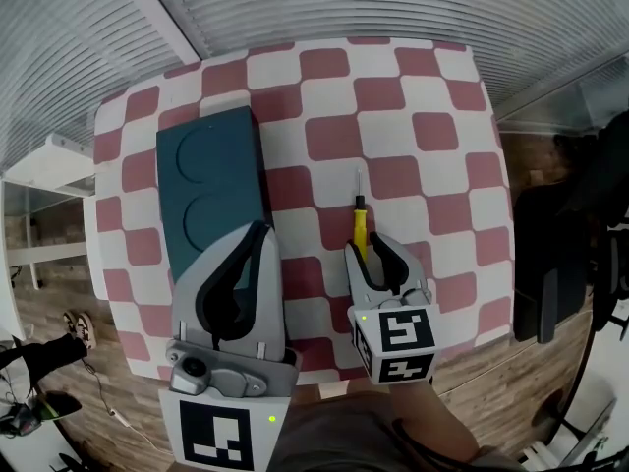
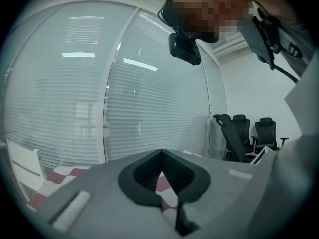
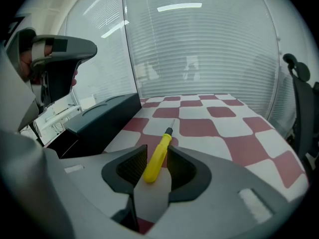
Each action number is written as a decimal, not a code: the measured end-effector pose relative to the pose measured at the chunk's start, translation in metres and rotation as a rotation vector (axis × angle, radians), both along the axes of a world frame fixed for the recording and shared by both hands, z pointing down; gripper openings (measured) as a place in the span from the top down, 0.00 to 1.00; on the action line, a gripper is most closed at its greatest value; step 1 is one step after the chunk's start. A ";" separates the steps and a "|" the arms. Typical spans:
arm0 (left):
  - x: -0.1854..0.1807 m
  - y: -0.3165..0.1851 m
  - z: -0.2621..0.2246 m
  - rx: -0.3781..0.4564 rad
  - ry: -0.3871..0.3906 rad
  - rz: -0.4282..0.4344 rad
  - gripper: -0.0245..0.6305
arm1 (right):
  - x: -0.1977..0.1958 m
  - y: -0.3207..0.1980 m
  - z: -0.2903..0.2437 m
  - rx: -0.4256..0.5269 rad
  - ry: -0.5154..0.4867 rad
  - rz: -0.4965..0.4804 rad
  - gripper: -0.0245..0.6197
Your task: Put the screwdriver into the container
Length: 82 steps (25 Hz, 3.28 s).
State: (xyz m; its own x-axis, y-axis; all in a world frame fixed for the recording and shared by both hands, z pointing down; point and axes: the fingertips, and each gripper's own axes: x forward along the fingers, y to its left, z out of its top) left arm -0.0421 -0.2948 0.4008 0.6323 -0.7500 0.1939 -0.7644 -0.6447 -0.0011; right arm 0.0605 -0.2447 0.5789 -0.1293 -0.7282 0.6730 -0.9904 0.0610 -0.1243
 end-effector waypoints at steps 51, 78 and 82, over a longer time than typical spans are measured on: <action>-0.013 0.068 -0.111 0.287 -0.012 -0.348 0.96 | -0.022 0.017 -0.298 0.547 -0.143 -0.377 0.83; -0.033 0.126 -0.129 0.309 -0.098 -0.525 0.96 | -0.063 0.055 -0.295 0.541 -0.260 -0.615 0.83; -0.054 0.119 -0.127 0.309 -0.070 -0.515 0.96 | -0.085 0.049 -0.291 0.533 -0.234 -0.610 0.83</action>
State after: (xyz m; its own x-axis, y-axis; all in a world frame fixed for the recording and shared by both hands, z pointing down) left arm -0.0960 -0.1754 0.2737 0.1665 -0.9846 -0.0539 -0.9694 -0.1535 -0.1914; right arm -0.0246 -0.1953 0.2877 -0.6967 -0.6980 0.1657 -0.7169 0.6859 -0.1249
